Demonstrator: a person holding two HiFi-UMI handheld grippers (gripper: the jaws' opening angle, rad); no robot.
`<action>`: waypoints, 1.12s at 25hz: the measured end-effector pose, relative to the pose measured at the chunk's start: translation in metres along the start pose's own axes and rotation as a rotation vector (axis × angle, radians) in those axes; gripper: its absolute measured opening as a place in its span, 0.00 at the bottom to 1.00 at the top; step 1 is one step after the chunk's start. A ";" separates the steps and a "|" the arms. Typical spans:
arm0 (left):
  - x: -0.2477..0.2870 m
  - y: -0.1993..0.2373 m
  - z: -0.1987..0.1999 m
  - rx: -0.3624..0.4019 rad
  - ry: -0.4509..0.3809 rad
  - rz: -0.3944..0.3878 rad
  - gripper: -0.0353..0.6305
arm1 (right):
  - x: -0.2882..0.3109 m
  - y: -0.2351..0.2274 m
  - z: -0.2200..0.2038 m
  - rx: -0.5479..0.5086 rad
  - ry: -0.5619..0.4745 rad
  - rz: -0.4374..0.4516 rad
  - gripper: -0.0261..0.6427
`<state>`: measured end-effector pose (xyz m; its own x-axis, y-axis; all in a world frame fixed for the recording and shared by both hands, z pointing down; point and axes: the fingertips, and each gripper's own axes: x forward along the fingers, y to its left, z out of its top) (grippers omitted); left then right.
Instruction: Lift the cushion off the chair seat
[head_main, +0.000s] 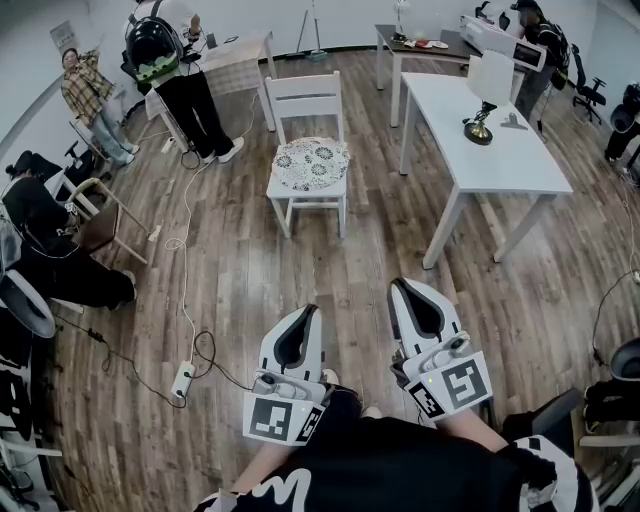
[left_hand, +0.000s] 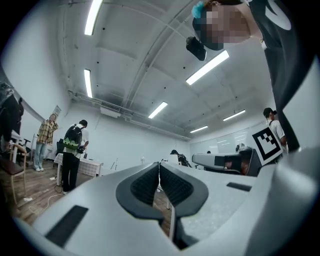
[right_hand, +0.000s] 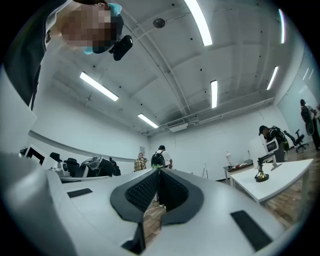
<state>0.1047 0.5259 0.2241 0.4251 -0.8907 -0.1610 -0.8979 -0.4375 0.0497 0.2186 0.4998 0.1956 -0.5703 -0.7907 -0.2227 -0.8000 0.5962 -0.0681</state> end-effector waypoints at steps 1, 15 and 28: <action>0.001 0.001 0.000 -0.001 0.000 -0.001 0.06 | 0.002 0.000 -0.001 0.001 0.003 -0.002 0.08; 0.031 0.047 -0.002 -0.009 0.013 -0.034 0.06 | 0.052 -0.006 -0.013 0.010 0.001 -0.044 0.08; 0.065 0.122 0.001 0.004 0.002 -0.058 0.06 | 0.127 -0.002 -0.028 0.040 -0.025 -0.069 0.08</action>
<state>0.0231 0.4147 0.2190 0.4769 -0.8639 -0.1620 -0.8720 -0.4882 0.0366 0.1424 0.3946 0.1949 -0.5084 -0.8269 -0.2401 -0.8290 0.5455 -0.1231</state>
